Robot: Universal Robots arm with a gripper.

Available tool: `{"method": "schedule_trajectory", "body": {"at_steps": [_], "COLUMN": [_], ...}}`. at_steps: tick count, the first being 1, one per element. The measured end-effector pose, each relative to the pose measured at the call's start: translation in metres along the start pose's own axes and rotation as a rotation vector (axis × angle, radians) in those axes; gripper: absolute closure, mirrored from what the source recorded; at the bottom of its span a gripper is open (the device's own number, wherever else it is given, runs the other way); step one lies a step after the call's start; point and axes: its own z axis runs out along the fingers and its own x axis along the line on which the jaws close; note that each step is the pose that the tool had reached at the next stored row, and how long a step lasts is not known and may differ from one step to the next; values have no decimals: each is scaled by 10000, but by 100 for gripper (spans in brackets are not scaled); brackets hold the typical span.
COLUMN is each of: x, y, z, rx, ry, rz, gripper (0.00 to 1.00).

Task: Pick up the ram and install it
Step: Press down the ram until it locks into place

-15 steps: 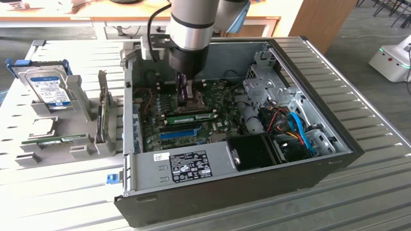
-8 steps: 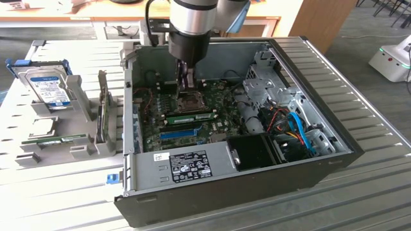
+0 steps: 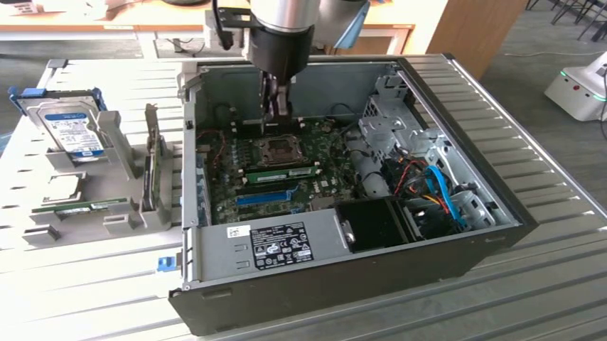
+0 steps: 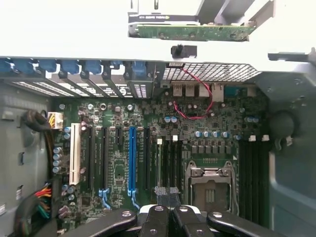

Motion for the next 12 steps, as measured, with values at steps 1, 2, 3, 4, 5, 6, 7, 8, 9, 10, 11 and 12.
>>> {"method": "schedule_trajectory", "body": {"at_steps": [1,2,3,4,5,6,7,8,9,10,11,12], "x": [-1,-2,-3,-3,-3,-3,-4,-4,-4,-3,-3,-4], "y": [1,3,4,5,5,5,5,5,5,1,-5,-14], "z": [-25,-48,-70,-86,-91,-91,-90,-91,-91,-92,-93,-94], "rx": [0,0,1,0,1,1,1,1,1,-1,-1,-1], "ry": [-1,-1,-1,-1,-1,-2,-2,-2,-2,0,2,2], "rz": [0,0,0,0,0,-1,-1,-1,-1,-3,-3,-1], "gripper": [89,89,89,89,89,89,89,89,89,89,89,89]}}
